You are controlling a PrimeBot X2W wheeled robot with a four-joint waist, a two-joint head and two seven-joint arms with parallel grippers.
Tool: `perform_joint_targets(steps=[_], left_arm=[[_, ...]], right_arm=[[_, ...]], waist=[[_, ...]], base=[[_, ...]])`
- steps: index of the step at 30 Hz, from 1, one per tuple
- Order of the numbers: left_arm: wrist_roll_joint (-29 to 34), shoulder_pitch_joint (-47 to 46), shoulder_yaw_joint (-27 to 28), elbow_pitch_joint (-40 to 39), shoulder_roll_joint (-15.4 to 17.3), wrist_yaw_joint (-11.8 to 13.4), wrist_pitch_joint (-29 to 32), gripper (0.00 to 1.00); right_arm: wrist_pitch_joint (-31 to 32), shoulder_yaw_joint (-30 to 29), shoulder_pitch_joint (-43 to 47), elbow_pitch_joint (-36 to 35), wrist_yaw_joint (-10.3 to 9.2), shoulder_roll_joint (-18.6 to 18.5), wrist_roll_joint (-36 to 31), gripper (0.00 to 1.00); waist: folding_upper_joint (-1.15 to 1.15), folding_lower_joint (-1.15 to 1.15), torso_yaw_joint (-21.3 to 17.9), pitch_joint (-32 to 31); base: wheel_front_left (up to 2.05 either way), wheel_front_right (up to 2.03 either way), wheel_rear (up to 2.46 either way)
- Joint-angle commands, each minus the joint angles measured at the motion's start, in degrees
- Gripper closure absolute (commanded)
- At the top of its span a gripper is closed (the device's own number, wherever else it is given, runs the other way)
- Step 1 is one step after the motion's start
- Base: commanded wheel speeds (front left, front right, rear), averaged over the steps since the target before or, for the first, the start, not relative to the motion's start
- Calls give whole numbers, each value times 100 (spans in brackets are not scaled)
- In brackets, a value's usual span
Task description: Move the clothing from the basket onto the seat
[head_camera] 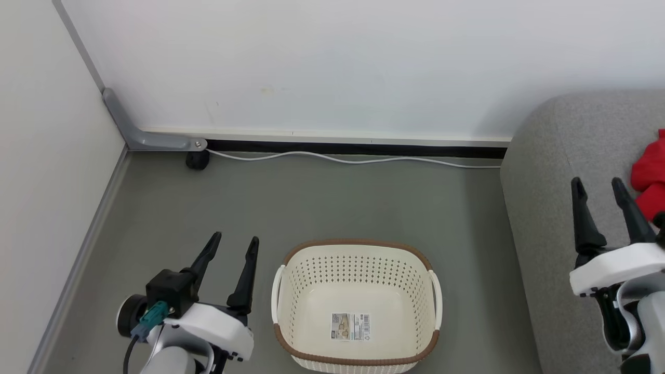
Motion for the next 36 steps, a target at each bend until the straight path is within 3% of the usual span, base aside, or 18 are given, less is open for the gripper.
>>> perform_joint_targets(steps=[1,15,36], left_arm=[[91,-11,318,-180,45,44,-33,0],[450,833,1189,-702,23,201,-33,0],[381,944,866,-861,20,327,-33,0]], right_arm=[[-35,141,95,-244,24,-35,-98,0],[-35,229,918,-844,24,256,-357,0],[-35,202,1139,-672,24,444,-610,0]], waist=[[0,0,33,-64],[0,0,99,-198],[0,0,-12,-192]], base=[[0,0,0],[0,0,0],[0,0,0]])
